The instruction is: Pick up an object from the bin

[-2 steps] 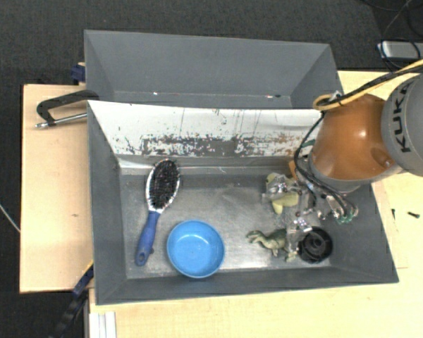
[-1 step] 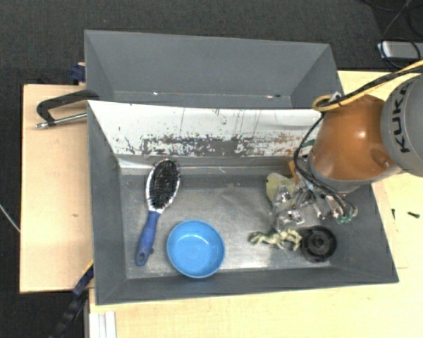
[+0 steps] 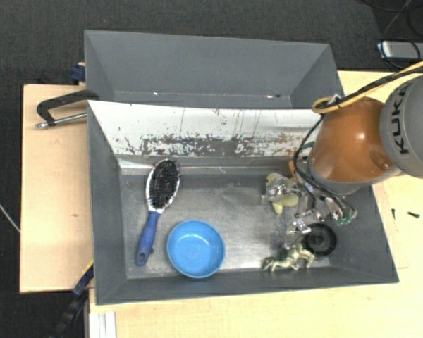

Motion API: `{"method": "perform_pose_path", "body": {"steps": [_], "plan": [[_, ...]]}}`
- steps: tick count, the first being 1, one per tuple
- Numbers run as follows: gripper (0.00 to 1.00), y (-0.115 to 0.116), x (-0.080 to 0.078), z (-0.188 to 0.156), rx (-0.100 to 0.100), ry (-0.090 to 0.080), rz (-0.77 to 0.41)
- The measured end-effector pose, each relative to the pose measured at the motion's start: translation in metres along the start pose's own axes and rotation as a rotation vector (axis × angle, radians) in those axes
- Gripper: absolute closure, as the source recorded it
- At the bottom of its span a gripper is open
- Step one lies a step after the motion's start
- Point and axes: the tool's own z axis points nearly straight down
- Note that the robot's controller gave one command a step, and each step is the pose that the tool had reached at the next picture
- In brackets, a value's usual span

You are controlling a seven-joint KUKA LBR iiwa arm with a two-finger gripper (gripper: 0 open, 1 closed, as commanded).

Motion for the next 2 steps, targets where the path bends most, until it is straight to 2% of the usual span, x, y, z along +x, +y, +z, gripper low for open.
{"method": "perform_pose_path", "body": {"steps": [1,2], "plan": [[0.00,-0.0600,-0.0244,0.0108,0.001,0.000,-0.293],[1.00,-0.0582,-0.0246,0.0107,-0.001,0.001,-0.293]]}}
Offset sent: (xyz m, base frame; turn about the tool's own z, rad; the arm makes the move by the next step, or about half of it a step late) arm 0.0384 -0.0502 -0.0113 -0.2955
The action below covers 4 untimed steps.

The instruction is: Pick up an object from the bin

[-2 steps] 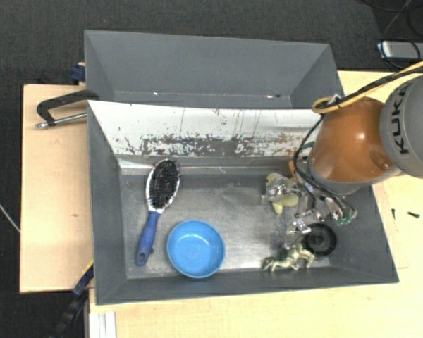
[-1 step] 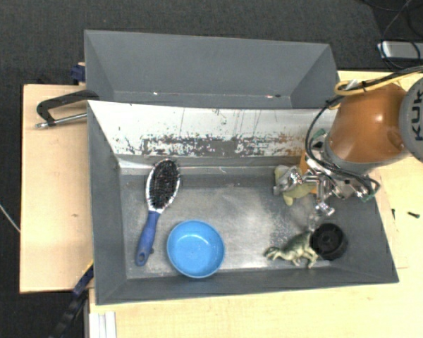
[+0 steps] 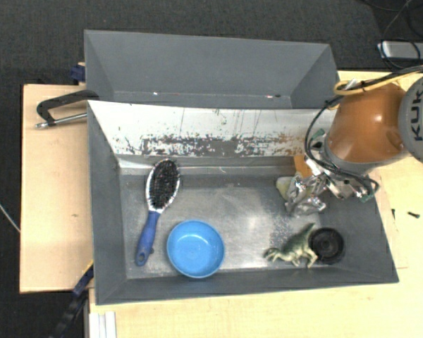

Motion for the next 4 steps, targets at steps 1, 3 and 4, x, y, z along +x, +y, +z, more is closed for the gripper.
{"method": "perform_pose_path", "body": {"steps": [1,3,4], "plan": [[1.00,0.061,0.033,-0.042,-0.004,0.005,0.019],[0.00,0.065,0.037,-0.011,0.001,0.002,-0.196],[1.00,0.065,0.042,-0.009,-0.006,0.020,-0.196]]}}
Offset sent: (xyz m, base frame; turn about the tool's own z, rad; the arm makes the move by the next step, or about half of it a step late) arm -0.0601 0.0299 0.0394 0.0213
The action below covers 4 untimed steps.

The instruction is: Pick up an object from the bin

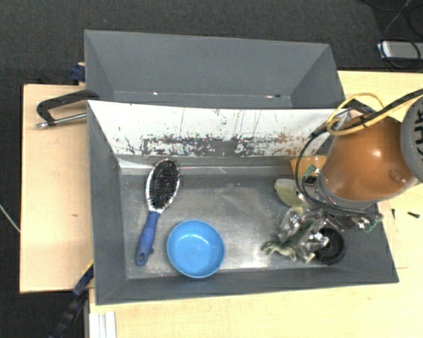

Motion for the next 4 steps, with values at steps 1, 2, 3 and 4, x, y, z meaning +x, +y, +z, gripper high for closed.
{"method": "perform_pose_path", "body": {"steps": [1,2,3,4], "plan": [[1.00,-0.004,0.004,-0.150,0.019,-0.023,-0.128],[0.00,-0.002,0.004,-0.145,0.009,-0.018,-0.129],[0.00,-0.012,-0.006,0.004,0.002,-0.012,-0.240],[1.00,-0.013,-0.007,0.000,0.008,-0.015,-0.239]]}}
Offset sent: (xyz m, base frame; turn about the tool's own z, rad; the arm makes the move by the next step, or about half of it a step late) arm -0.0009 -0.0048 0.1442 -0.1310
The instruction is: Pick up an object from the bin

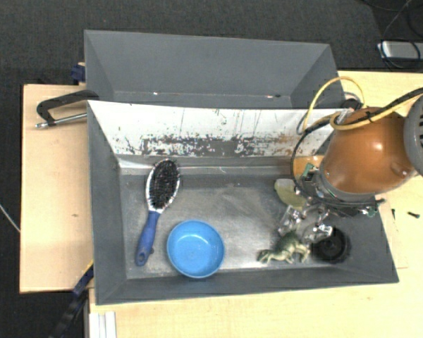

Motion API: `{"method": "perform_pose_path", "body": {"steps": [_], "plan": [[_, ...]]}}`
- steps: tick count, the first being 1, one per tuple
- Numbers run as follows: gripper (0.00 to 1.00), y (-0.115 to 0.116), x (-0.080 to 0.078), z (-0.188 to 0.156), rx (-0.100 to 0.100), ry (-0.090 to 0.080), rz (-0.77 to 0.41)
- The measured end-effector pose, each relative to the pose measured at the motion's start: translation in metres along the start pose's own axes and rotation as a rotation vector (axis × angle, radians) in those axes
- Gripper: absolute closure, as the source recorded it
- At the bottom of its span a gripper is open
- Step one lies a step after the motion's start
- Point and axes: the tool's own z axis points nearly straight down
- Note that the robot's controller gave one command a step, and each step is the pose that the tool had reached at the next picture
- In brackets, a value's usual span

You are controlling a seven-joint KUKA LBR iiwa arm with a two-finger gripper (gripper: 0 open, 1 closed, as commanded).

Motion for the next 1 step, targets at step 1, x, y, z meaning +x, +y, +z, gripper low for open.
{"method": "perform_pose_path", "body": {"steps": [1], "plan": [[1.00,0.0115,0.0127,-0.0505,0.005,-0.003,0.014]]}}
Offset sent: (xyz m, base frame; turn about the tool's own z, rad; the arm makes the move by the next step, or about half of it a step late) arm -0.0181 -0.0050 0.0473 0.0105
